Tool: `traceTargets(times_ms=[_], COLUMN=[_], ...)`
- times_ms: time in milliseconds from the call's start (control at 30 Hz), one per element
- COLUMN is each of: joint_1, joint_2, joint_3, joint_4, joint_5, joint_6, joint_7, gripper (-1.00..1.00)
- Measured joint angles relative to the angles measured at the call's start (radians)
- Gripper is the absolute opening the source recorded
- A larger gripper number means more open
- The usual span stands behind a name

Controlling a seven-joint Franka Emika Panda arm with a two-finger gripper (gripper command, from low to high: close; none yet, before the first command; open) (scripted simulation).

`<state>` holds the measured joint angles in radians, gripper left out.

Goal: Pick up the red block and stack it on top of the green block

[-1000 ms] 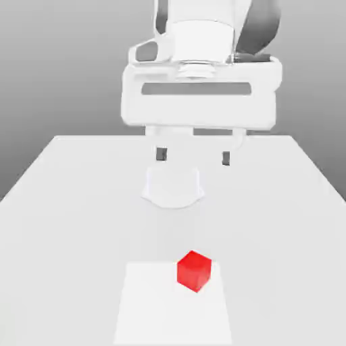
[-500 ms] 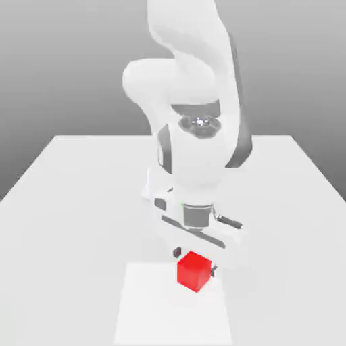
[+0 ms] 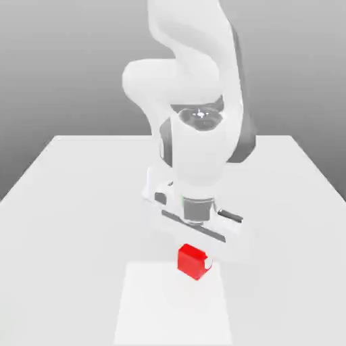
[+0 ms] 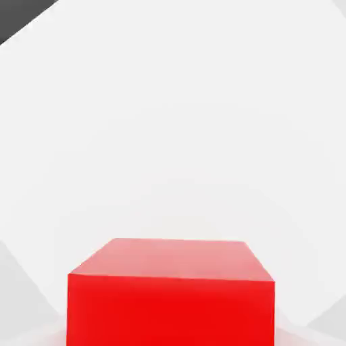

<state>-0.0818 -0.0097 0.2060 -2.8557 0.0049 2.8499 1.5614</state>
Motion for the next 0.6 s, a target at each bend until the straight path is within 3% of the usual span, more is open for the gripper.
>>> traceTargets(times_ms=[233,600], joint_1=[-0.130,-0.375], joint_2=[0.053,0.272], joint_3=[-0.075,-0.230], joint_4=[0.187,0.585], joint_5=[0.082,0.071], joint_6=[-0.131,-0.314], joint_7=[-0.221,-0.542], gripper=[-1.00,-1.00])
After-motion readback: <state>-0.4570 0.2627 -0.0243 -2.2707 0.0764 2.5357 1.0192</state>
